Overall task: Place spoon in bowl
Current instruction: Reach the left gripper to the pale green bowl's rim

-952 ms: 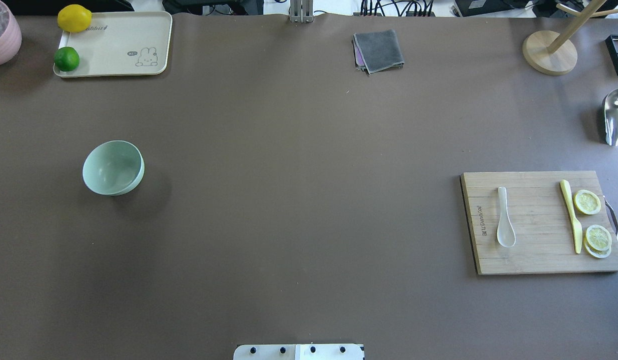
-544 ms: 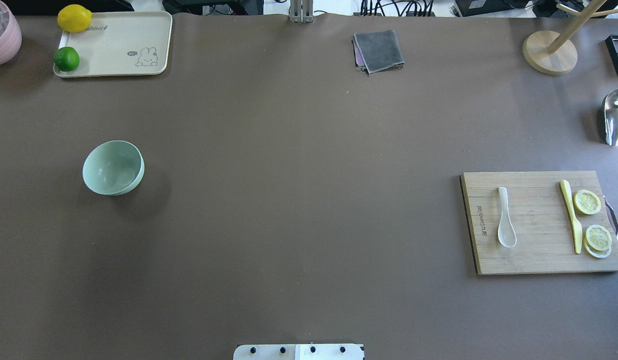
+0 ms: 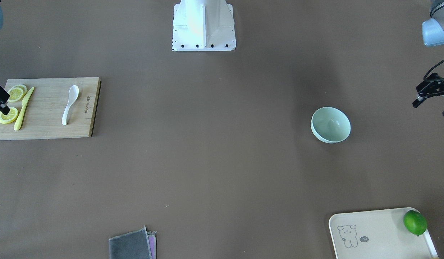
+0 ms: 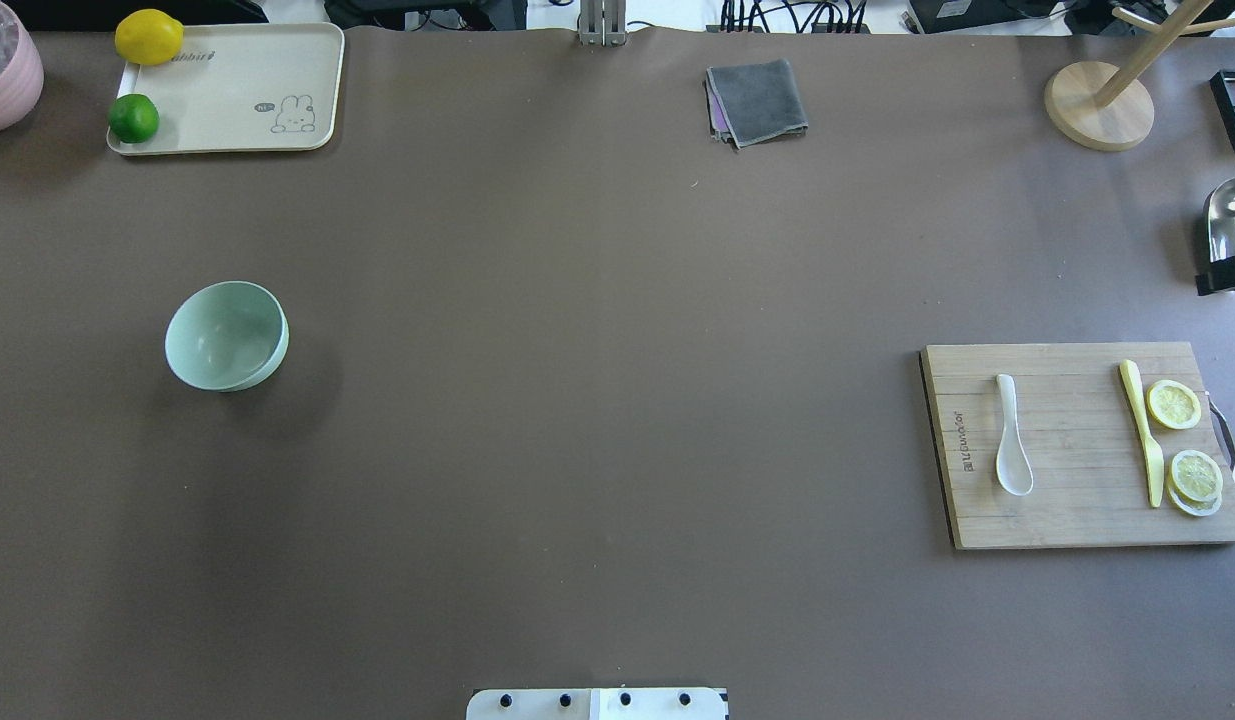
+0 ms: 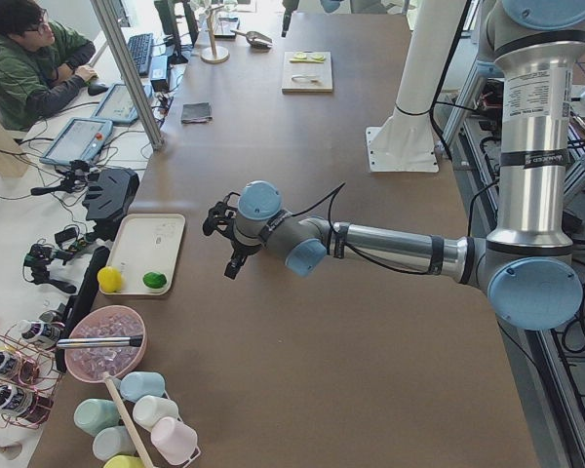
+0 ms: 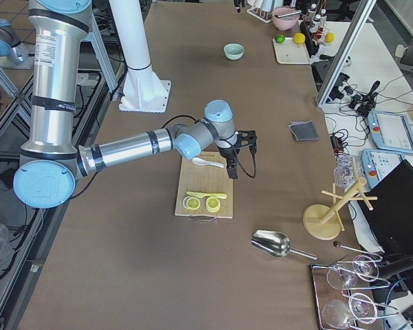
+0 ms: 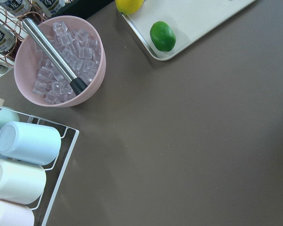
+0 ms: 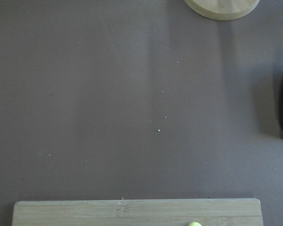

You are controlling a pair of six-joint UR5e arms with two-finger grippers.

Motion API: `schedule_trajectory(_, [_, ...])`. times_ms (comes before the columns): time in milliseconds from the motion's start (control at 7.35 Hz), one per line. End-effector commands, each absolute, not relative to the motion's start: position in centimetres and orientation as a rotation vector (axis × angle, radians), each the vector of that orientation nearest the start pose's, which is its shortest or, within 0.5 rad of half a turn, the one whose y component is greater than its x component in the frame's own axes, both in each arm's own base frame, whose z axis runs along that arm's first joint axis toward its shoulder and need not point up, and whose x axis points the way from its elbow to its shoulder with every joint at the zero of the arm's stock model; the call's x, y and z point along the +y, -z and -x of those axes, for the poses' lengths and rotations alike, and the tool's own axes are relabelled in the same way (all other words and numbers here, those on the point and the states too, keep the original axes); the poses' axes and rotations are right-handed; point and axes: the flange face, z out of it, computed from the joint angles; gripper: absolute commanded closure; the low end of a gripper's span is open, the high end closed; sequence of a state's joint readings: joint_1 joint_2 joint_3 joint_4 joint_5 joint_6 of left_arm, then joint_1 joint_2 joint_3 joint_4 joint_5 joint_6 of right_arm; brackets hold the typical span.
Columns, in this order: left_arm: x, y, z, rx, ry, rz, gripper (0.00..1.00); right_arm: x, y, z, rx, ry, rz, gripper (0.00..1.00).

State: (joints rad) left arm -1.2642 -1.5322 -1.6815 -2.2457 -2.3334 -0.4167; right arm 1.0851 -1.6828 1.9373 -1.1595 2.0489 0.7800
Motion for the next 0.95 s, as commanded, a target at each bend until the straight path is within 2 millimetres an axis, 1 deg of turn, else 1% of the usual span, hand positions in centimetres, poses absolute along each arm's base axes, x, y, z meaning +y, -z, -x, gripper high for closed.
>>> schedule_trajectory(0, [-49.6, -54.1, -16.4, 1.040, -0.120, -0.332, 0.01, -45.1, -48.4, 16.3, -0.765, -0.128, -0.270, 0.00])
schedule_trajectory(136, [-50.7, -53.8, -19.0, 1.055, -0.099, -0.340, 0.02, -45.0, -48.5, 16.3, -0.766, -0.125, -0.272, 0.00])
schedule_trajectory(272, [-51.3, -53.9, -21.4, 1.055, -0.108, -0.340, 0.02, -45.0, -48.5, 16.3, -0.765, -0.125, -0.270, 0.00])
schedule_trajectory(408, [-51.7, -53.6, -22.5, 1.068, -0.104, -0.334, 0.02, -45.0, -48.6, 16.3, -0.765, -0.123, -0.270, 0.00])
schedule_trajectory(544, [-51.5, -53.7, -24.4, 1.070, -0.118, -0.341, 0.06, -44.8, -48.8, 16.3, -0.761, -0.124, -0.267, 0.00])
schedule_trajectory(680, [-50.6, -54.0, -26.5, 1.069, -0.117, -0.354, 0.18, -44.8, -49.0, 16.2, -0.755, -0.127, -0.268, 0.00])
schedule_trajectory(816, [-49.5, -53.8, -28.3, 1.105, -0.093, -0.337, 0.34, -44.8, -49.0, 16.2, -0.753, -0.128, -0.268, 0.00])
